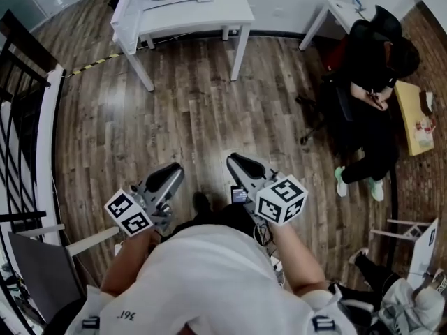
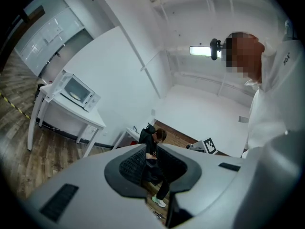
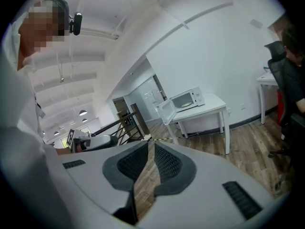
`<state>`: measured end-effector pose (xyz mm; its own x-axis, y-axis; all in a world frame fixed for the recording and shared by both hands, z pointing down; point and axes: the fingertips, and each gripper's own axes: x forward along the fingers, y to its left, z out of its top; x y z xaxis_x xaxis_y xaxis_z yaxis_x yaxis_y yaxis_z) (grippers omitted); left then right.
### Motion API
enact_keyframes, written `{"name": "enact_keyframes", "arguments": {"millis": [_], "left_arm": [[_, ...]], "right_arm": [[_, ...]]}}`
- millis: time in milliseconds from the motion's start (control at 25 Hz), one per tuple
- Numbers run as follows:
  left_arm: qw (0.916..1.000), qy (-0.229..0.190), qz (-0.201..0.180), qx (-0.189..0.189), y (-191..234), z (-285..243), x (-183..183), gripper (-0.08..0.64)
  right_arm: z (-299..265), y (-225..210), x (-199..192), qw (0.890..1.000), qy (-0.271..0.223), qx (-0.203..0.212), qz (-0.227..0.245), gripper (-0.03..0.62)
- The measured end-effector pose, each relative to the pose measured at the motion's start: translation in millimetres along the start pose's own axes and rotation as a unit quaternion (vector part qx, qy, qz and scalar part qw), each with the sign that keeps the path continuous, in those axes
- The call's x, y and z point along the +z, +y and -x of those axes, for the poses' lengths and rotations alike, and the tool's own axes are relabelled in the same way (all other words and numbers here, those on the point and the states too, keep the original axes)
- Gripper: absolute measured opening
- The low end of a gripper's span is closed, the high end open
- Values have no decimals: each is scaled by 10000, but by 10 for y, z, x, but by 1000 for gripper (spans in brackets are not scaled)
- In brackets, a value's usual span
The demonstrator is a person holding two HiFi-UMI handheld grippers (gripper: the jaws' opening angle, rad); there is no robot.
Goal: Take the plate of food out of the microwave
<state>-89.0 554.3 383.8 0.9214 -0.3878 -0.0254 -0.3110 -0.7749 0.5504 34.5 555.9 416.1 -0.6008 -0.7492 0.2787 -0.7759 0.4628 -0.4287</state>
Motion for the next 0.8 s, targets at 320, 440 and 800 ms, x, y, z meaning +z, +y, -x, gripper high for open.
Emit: {"name": "enact_keyframes", "arguments": {"millis": [320,440,800], "left_arm": [[9999,51,55,106,670,-337,314,60],[9998,22,57,173,924,-575,421,60],[9969,-301,193,704,1625,-1734,899,60]], "right_arm": [[-555,-474,418,9999,-21,23,-157,43],[-789,-762,571,10000,12,22,-61,43],[-1442,-1891,1326,9982,276,527,41,43]]}}
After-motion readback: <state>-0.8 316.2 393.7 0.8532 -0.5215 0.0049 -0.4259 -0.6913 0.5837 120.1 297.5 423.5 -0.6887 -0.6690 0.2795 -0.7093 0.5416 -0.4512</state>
